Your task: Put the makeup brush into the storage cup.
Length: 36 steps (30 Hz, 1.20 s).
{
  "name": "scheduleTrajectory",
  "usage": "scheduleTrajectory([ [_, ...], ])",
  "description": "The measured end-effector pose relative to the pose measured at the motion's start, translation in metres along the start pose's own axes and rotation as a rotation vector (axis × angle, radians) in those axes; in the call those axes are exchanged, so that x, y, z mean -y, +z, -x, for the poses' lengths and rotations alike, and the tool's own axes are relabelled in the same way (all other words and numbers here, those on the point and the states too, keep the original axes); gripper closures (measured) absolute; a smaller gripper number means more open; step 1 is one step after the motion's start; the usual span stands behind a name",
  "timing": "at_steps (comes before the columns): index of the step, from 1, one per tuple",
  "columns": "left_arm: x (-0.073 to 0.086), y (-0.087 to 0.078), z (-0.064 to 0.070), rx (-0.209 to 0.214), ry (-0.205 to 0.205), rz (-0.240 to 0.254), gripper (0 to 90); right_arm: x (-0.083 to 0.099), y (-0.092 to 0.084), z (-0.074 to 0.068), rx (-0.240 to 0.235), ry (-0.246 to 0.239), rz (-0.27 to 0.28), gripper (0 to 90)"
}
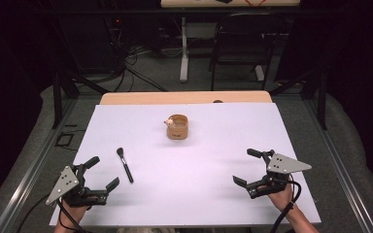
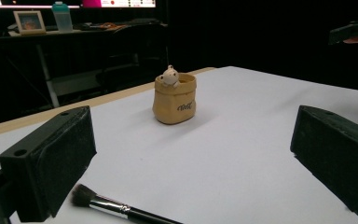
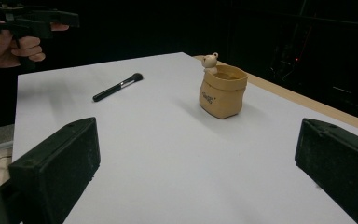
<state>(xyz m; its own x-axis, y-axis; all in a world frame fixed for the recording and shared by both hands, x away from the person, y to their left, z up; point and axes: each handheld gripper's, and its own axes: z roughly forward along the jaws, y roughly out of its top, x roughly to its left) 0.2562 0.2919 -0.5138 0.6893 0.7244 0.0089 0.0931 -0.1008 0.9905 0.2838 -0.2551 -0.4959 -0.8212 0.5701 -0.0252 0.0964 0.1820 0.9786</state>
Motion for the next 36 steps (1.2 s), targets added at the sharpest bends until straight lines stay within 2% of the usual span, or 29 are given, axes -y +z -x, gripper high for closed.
scheduleTrajectory([
  [7, 0.0, 0.001, 0.001, -0.015, -0.004, -0.014, 0.0, 0.0, 0.0, 0.0, 0.001, -0.002, -0.002, 0.0],
  [9, 0.0, 0.003, 0.001, -0.015, -0.007, -0.037, 0.0, 0.0, 0.0, -0.001, 0.001, -0.001, -0.003, 0.0],
  [13, 0.0, 0.005, 0.003, -0.02, -0.004, -0.044, 0.0, -0.001, 0.0, -0.001, 0.001, -0.003, -0.005, 0.0],
  [20, -0.002, 0.008, 0.007, -0.062, -0.011, -0.059, 0.0, -0.001, 0.0, -0.001, -0.005, -0.012, -0.007, 0.0],
  [24, -0.004, 0.01, 0.009, -0.07, -0.018, -0.062, 0.0, -0.001, 0.0, -0.001, -0.004, -0.014, -0.007, 0.0],
  [27, -0.006, 0.015, 0.015, -0.11, -0.021, -0.088, 0.0, -0.001, 0.0, -0.001, -0.003, -0.015, -0.006, 0.0],
  [29, -0.006, 0.016, 0.016, -0.119, -0.021, -0.095, 0.0, -0.001, 0.0, 0.0, -0.005, -0.014, -0.004, 0.0],
  [31, -0.007, 0.019, 0.018, -0.134, -0.031, -0.102, 0.0, -0.001, 0.0, -0.001, -0.003, -0.018, -0.008, 0.0],
  [32, -0.008, 0.022, 0.019, -0.154, -0.048, -0.114, 0.0, -0.001, 0.0, -0.001, -0.004, -0.019, -0.011, 0.0],
  [33, -0.008, 0.022, 0.019, -0.154, -0.048, -0.114, 0.0, -0.001, 0.0, -0.001, -0.004, -0.019, -0.011, 0.0],
  [34, -0.008, 0.025, 0.02, -0.179, -0.056, -0.133, 0.0, -0.001, -0.001, -0.001, -0.006, -0.02, -0.01, 0.0],
  [36, -0.009, 0.026, 0.02, -0.189, -0.063, -0.134, 0.0, -0.001, -0.001, -0.001, -0.007, -0.02, -0.01, 0.0],
])
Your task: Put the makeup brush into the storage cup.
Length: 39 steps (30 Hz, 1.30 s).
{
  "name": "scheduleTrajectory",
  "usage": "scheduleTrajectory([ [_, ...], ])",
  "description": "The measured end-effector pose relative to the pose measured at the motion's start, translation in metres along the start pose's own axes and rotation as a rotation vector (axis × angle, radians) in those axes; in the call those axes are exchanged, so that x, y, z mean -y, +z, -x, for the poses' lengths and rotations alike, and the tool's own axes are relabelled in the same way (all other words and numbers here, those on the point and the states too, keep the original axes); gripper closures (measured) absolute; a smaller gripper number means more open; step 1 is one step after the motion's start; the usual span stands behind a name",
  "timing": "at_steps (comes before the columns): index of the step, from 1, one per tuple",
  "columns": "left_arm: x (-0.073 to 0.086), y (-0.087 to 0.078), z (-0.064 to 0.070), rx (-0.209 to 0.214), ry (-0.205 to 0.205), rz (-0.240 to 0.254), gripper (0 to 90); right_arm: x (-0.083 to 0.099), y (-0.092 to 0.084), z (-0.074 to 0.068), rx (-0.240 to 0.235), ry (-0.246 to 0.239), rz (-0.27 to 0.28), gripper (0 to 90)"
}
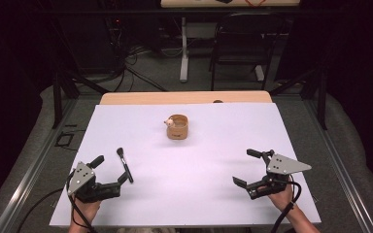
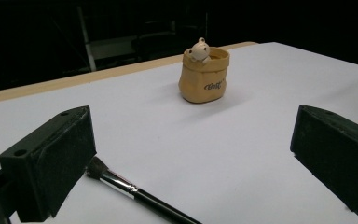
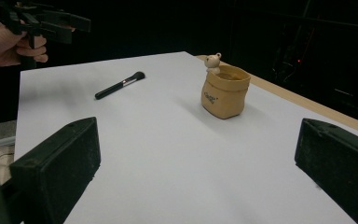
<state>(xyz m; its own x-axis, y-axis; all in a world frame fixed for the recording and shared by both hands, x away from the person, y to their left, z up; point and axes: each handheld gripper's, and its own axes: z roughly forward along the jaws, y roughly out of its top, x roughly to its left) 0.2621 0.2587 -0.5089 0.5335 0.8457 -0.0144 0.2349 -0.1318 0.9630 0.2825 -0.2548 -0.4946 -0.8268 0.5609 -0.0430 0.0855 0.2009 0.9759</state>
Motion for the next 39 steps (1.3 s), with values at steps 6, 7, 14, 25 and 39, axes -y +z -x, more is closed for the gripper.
scheduleTrajectory([
  [6, -0.005, 0.007, 0.002, -0.06, -0.042, -0.051, 0.0, 0.0, -0.001, 0.0, -0.001, 0.0, 0.001, 0.0],
  [7, -0.006, 0.008, 0.002, -0.067, -0.058, -0.057, 0.0, 0.0, -0.001, 0.0, -0.001, 0.002, 0.001, 0.0],
  [14, -0.009, 0.013, 0.002, -0.123, -0.111, -0.115, 0.0, 0.0, 0.0, 0.001, 0.001, 0.001, -0.001, 0.0],
  [25, -0.018, 0.028, 0.006, -0.197, -0.169, -0.188, 0.0, 0.0, 0.0, 0.001, 0.004, -0.003, -0.003, 0.0],
  [39, -0.037, 0.05, 0.003, -0.294, -0.245, -0.302, 0.0, 0.0, 0.0, 0.001, 0.005, -0.002, -0.006, 0.2],
])
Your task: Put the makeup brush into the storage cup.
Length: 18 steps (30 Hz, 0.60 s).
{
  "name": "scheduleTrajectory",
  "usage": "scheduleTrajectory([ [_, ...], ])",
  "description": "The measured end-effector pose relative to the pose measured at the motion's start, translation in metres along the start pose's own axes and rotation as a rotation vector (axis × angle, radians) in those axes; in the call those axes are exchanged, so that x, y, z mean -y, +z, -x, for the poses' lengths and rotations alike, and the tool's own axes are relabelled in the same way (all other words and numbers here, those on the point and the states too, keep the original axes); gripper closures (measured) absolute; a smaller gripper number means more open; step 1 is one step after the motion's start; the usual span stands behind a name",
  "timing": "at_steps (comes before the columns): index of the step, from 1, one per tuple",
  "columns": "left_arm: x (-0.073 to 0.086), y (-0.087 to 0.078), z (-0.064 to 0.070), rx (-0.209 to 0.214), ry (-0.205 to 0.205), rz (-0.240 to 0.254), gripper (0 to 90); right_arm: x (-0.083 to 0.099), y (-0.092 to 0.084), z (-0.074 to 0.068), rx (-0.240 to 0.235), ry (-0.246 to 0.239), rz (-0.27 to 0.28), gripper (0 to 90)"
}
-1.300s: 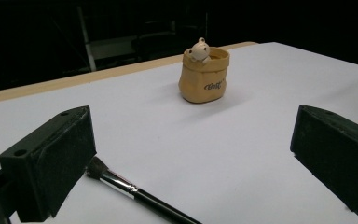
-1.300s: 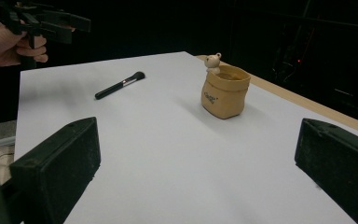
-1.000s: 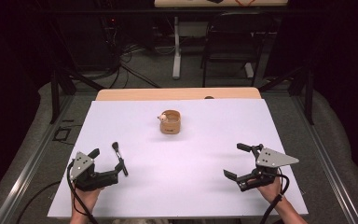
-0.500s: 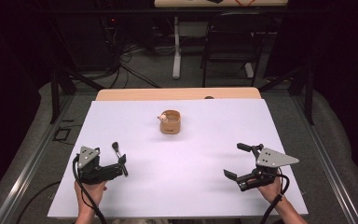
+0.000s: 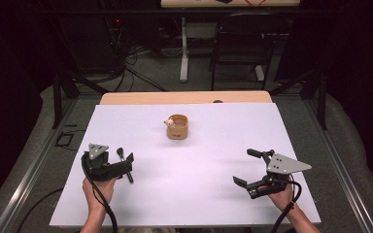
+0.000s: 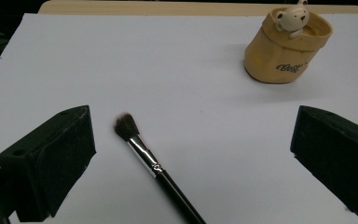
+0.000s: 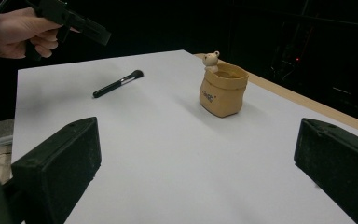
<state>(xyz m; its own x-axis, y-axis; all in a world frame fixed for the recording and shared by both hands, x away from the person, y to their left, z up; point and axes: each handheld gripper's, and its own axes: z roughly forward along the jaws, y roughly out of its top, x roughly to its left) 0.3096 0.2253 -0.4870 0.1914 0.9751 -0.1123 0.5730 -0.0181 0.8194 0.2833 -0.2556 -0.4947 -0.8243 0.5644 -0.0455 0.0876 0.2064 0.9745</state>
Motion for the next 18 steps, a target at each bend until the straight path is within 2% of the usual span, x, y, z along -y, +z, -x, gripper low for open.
scheduleTrajectory([
  [2, -0.004, 0.001, 0.001, -0.012, -0.001, -0.015, 0.0, 0.0, 0.0, 0.0, 0.001, 0.002, 0.0, 0.2],
  [5, -0.012, 0.005, 0.002, -0.024, -0.007, -0.064, 0.0, 0.0, -0.001, 0.0, 0.0, 0.003, 0.001, 0.2],
  [8, -0.015, 0.008, 0.002, -0.035, -0.011, -0.083, 0.0, 0.0, 0.0, 0.0, 0.0, 0.001, -0.002, 0.2],
  [11, -0.022, 0.013, 0.002, -0.052, -0.04, -0.118, 0.0, 0.0, 0.0, 0.0, -0.004, 0.0, -0.001, 0.4],
  [14, -0.025, 0.015, 0.002, -0.055, -0.055, -0.138, 0.0, 0.0, 0.0, 0.0, -0.007, 0.001, -0.002, 0.4],
  [18, -0.029, 0.022, 0.0, -0.055, -0.097, -0.179, 0.0, 0.0, 0.0, 0.0, -0.006, -0.004, -0.002, 0.4],
])
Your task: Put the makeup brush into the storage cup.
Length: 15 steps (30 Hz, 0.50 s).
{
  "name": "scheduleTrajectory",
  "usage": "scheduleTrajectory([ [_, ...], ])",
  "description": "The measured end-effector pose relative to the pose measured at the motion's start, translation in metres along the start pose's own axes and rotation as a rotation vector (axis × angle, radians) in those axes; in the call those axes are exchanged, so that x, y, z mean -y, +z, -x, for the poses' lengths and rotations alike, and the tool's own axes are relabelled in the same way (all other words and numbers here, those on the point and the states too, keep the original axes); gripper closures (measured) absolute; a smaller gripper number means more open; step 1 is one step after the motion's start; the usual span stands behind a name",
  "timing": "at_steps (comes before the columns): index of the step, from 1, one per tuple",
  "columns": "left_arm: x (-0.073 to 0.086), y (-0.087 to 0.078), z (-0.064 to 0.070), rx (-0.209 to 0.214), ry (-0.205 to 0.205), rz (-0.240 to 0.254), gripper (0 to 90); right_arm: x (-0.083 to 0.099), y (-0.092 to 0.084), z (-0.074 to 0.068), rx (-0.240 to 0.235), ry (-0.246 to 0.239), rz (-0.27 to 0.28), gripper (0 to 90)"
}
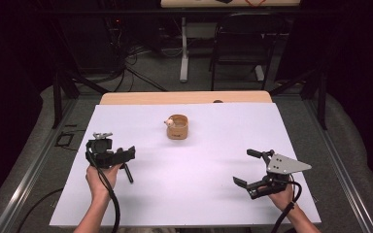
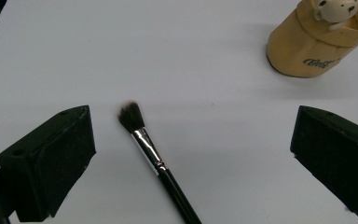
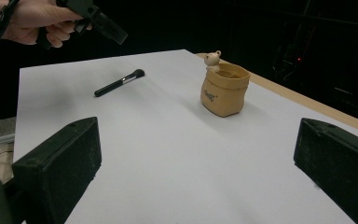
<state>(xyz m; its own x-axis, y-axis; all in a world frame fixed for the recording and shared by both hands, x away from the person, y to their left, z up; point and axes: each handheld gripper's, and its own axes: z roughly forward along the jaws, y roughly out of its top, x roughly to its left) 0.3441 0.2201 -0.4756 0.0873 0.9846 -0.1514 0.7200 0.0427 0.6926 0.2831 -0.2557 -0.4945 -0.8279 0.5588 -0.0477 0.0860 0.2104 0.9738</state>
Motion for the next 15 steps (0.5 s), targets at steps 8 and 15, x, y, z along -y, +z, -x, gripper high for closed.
scheduleTrajectory([
  [8, -0.008, 0.009, -0.005, 0.003, -0.052, -0.066, 0.0, 0.0, 0.0, 0.0, -0.002, 0.001, -0.001, 0.4],
  [15, -0.013, 0.022, -0.012, -0.009, -0.094, -0.158, 0.0, 0.0, 0.0, 0.0, -0.006, 0.002, -0.004, 0.6],
])
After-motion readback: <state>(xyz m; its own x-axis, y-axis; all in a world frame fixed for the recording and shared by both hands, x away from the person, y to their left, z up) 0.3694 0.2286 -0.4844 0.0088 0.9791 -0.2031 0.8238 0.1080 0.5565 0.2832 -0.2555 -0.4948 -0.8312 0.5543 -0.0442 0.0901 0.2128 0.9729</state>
